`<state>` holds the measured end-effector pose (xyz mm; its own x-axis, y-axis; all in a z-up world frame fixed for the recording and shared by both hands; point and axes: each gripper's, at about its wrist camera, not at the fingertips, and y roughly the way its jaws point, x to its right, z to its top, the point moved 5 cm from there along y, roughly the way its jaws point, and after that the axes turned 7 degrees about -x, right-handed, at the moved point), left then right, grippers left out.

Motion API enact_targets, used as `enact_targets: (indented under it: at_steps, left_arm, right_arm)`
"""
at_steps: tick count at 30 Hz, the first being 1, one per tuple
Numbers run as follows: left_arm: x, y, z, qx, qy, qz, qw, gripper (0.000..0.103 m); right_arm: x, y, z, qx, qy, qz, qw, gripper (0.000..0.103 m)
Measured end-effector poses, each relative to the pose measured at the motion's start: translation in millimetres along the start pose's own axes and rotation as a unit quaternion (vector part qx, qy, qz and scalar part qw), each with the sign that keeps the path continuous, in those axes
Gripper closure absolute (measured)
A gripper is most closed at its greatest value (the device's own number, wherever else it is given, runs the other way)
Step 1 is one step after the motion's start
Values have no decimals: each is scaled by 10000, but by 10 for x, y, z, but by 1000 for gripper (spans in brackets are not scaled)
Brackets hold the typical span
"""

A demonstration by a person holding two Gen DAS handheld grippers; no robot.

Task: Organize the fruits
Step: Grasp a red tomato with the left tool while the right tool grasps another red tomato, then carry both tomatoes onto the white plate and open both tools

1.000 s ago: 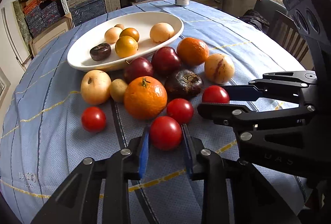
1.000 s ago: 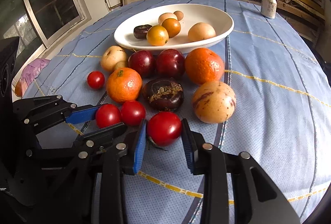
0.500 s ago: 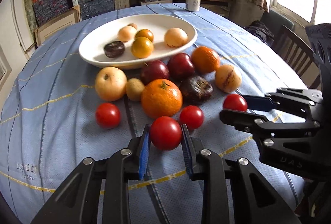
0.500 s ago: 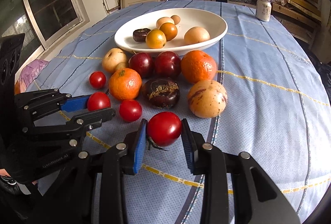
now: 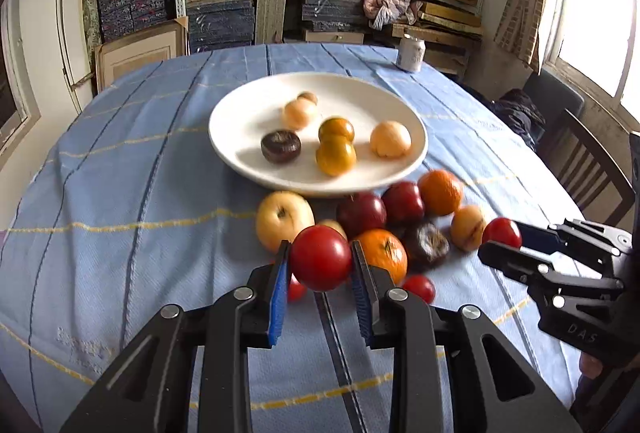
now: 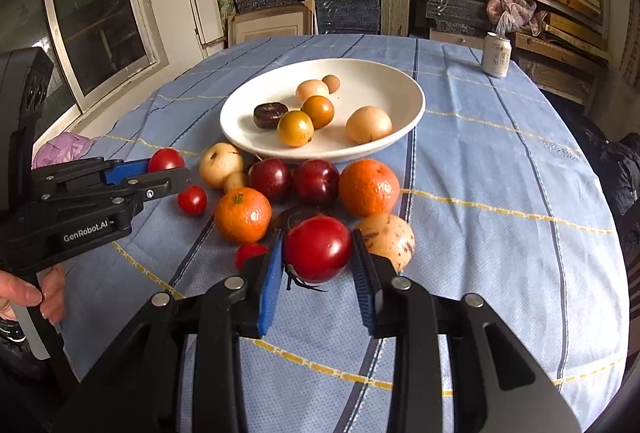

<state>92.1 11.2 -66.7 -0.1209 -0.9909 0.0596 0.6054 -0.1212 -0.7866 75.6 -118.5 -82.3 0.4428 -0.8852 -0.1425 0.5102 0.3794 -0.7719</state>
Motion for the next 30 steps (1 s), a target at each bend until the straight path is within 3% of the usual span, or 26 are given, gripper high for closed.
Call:
enact_targets:
  at_steps: [4,14,22,30]
  left_arm:
    - [-91,-7,235,128,-27,177,9998,74]
    - [-360,312,780,-72,-69,653,9978,74]
    - [-532,868,1080,-512,-92,570,9970,74]
    - [-605,1108,1188,-643,-76,722,9953,74]
  right_arm:
    - [-15,-2,218,114,-114,10,9999,71]
    - [163,123,1005,433,-402,16,9983,71]
    - [356,777,1475,100,-452,-21,9989,71]
    - [426,1225,1551,-229,-524,-9,9984,71]
